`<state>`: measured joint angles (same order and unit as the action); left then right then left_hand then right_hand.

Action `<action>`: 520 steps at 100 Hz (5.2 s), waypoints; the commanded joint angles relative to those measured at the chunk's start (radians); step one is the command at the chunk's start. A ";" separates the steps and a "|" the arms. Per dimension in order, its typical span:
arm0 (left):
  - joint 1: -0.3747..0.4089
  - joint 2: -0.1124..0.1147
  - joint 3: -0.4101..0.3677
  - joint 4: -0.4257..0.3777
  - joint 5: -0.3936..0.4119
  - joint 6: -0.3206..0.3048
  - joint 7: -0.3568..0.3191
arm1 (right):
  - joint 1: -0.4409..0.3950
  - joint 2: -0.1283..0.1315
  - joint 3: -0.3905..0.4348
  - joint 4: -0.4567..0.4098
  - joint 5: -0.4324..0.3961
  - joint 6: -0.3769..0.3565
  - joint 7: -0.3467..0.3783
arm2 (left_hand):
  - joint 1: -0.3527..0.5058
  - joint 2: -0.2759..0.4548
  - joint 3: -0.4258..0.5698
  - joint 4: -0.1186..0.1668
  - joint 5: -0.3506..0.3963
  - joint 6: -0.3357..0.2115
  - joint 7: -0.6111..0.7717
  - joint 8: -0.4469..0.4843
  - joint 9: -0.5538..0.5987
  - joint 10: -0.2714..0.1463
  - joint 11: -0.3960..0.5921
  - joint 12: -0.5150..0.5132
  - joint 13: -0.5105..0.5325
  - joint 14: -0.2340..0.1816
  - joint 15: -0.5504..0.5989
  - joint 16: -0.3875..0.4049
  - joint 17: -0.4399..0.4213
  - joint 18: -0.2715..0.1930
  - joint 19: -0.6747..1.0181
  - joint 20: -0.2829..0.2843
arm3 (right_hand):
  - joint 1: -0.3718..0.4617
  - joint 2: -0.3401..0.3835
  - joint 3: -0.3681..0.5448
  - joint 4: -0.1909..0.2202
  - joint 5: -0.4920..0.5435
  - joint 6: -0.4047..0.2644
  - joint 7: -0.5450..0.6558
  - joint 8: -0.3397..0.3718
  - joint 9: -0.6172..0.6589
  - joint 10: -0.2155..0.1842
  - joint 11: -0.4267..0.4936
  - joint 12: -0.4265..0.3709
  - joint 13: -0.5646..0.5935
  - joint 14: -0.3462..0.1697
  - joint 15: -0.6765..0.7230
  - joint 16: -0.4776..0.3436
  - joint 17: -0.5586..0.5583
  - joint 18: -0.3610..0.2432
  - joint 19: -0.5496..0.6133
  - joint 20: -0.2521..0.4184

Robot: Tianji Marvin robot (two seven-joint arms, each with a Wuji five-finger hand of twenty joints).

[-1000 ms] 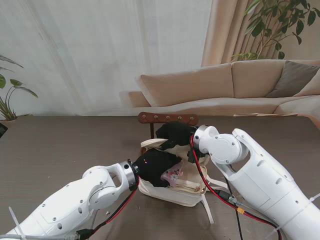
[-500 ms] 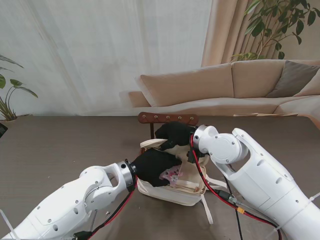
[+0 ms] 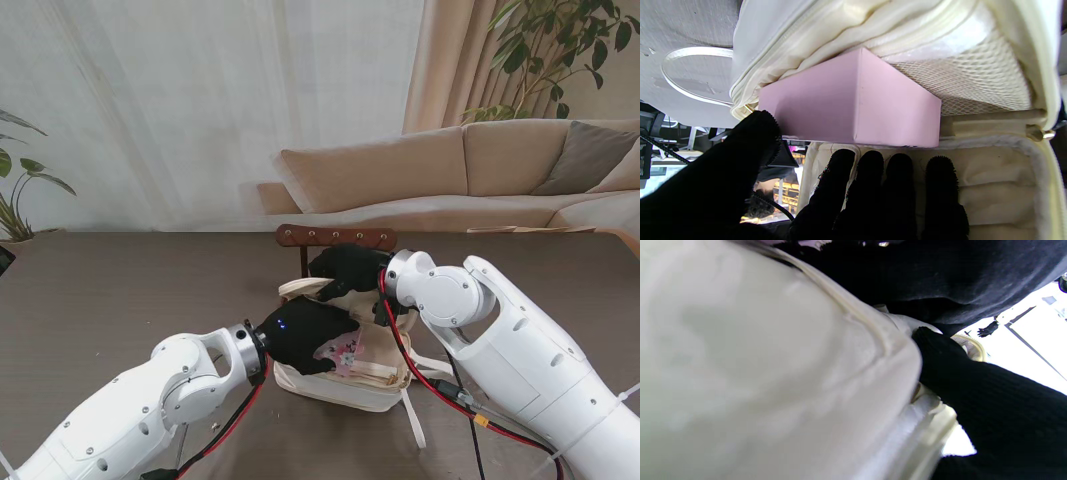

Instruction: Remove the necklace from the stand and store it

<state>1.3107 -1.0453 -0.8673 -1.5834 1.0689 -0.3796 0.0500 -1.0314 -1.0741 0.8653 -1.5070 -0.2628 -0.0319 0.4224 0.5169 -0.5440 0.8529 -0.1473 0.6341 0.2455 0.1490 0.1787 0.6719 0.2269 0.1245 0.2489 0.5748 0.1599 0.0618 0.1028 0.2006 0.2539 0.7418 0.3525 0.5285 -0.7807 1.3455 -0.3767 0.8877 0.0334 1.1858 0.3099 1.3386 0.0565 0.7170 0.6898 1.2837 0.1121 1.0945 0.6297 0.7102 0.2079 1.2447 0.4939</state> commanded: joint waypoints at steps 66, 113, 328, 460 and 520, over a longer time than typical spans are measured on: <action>0.095 0.005 -0.126 -0.137 0.053 -0.036 0.011 | -0.008 -0.005 -0.030 0.027 0.009 0.005 0.024 | -0.002 0.027 0.003 0.040 0.093 -0.072 0.046 0.037 0.090 -0.045 0.015 0.023 0.080 -0.035 0.001 -0.003 -0.083 0.000 0.018 0.038 | 0.034 0.032 0.034 0.019 0.032 -0.104 -0.021 -0.008 0.063 -0.018 -0.011 -0.004 0.030 -0.041 0.010 0.011 0.121 0.006 0.041 0.024; 0.195 0.007 -0.234 -0.226 0.097 -0.045 0.036 | -0.006 -0.008 -0.040 0.034 0.011 0.003 0.016 | 0.002 0.039 -0.001 0.040 0.114 -0.091 0.053 0.051 0.121 -0.055 0.019 0.031 0.114 -0.040 0.007 0.001 -0.064 0.001 0.036 0.046 | 0.033 0.033 0.033 0.019 0.031 -0.100 -0.022 -0.008 0.063 -0.018 -0.012 -0.004 0.029 -0.042 0.009 0.011 0.120 0.006 0.040 0.023; 0.154 -0.014 -0.267 0.164 -0.175 0.220 -0.032 | -0.187 0.004 -0.023 0.037 -0.367 -0.334 -0.256 | 0.081 0.188 -0.132 0.070 -0.072 -0.057 -0.064 0.001 0.051 0.064 0.013 0.082 0.063 0.029 -0.005 -0.003 -0.129 0.026 0.060 0.093 | -0.443 0.035 -0.218 0.201 -0.316 -0.088 -0.388 0.096 -0.626 -0.005 0.002 -0.124 -0.386 0.048 -0.459 -0.129 -0.267 0.046 -0.070 0.080; -0.025 -0.063 -0.051 0.374 -0.438 0.289 -0.033 | -0.187 0.008 -0.071 0.112 -0.695 -0.355 -0.526 | 0.130 0.247 -0.235 0.081 -0.196 -0.196 -0.097 -0.095 -0.035 0.094 -0.004 0.128 -0.037 0.057 -0.024 -0.014 -0.200 -0.005 -0.046 0.189 | -0.336 -0.183 -0.036 0.194 -0.496 0.027 -0.333 0.029 -0.705 -0.025 0.034 -0.158 -0.354 0.012 -0.416 -0.143 -0.225 0.019 -0.069 0.096; -0.041 -0.087 -0.030 0.417 -0.484 0.263 0.032 | -0.198 0.014 -0.061 0.105 -0.755 -0.357 -0.573 | 0.178 0.246 -0.226 0.080 -0.088 -0.248 -0.039 -0.069 0.029 0.085 0.023 0.154 0.019 0.057 -0.010 -0.009 -0.179 0.003 -0.007 0.224 | -0.201 -0.216 0.067 0.198 -0.430 0.005 -0.306 0.029 -0.619 -0.047 0.033 -0.162 -0.264 -0.031 -0.424 -0.142 -0.153 -0.006 -0.042 0.068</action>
<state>1.2721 -1.1152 -0.9028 -1.1730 0.5938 -0.1099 0.0887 -1.2121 -1.0661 0.8061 -1.4118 -1.0138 -0.3841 -0.1790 0.6753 -0.3291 0.6330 -0.0817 0.5216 0.0440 0.0981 0.1020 0.6780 0.3030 0.1432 0.3850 0.5613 0.2387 0.0391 0.0929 0.0311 0.2619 0.7147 0.5595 0.2593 -0.9765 1.2952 -0.1885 0.4388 0.0530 0.8627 0.3545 0.7019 0.0358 0.7509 0.5420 0.9348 0.1528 0.7069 0.5292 0.7078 0.2264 1.1691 0.5710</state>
